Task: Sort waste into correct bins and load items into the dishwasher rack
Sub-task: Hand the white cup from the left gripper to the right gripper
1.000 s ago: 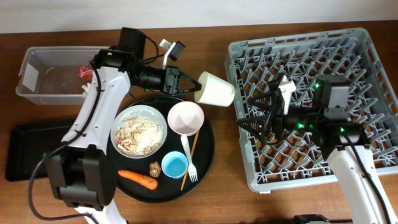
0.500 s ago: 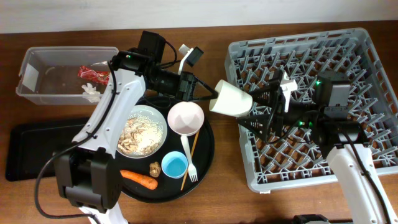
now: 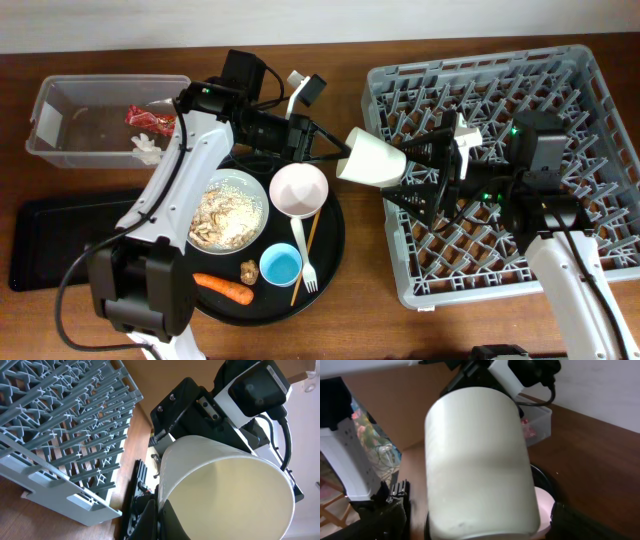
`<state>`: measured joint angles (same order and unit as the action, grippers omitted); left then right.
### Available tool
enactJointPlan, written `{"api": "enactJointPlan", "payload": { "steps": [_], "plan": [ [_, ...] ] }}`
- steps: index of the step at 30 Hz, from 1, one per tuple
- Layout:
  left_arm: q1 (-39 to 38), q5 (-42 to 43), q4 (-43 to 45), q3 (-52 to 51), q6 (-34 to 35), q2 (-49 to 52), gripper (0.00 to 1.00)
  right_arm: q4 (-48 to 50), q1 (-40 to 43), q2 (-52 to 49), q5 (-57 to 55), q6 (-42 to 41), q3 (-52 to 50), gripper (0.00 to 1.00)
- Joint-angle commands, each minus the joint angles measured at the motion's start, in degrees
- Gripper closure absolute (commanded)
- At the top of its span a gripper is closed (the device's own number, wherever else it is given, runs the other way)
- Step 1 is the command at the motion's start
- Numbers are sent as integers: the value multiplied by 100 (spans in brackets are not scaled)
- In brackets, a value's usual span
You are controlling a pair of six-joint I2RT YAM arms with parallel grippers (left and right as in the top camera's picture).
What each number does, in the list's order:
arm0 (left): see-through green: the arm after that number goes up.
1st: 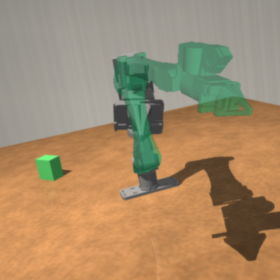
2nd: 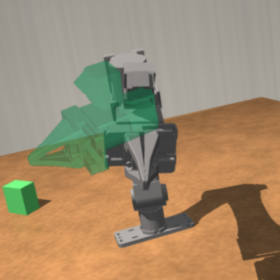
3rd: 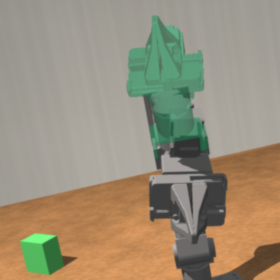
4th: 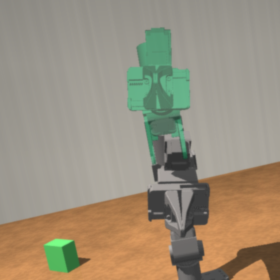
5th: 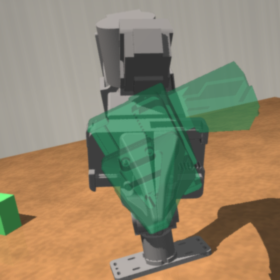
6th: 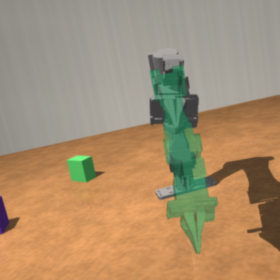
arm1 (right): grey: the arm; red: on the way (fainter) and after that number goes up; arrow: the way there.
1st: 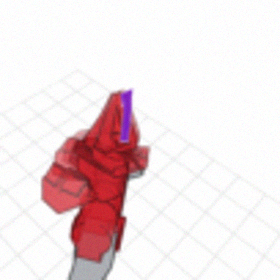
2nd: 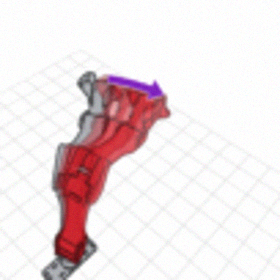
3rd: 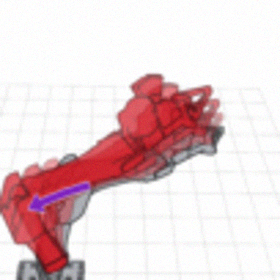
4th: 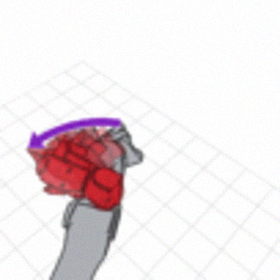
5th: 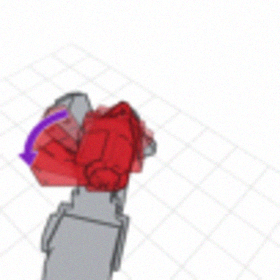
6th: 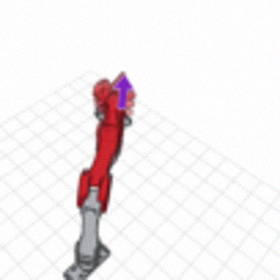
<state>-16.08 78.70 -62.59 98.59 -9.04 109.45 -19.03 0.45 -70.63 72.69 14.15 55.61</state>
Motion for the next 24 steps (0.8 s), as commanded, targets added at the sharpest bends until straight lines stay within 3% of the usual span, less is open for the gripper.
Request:
{"api": "enactJointPlan", "payload": {
  "steps": [1,6,15,18,21,24],
  "plan": [
    [-24,168,-11,90,-90,-13,100,35,26,-20,352,42,85,6],
    [-144,264,-20,90,-68,-13,100,46,26,-20,380,44,85,12],
    [-256,297,-26,90,-70,-13,100,42,26,-20,380,39,85,36],
    [-256,293,-24,90,-72,-13,100,42,26,-20,380,37,85,39],
    [-251,188,-4,90,-72,-13,94,42,28,-20,317,-146,85,46],
    [-251,-492,-7,90,-70,-13,86,39,28,-20,157,-496,85,46]
  ]
}}
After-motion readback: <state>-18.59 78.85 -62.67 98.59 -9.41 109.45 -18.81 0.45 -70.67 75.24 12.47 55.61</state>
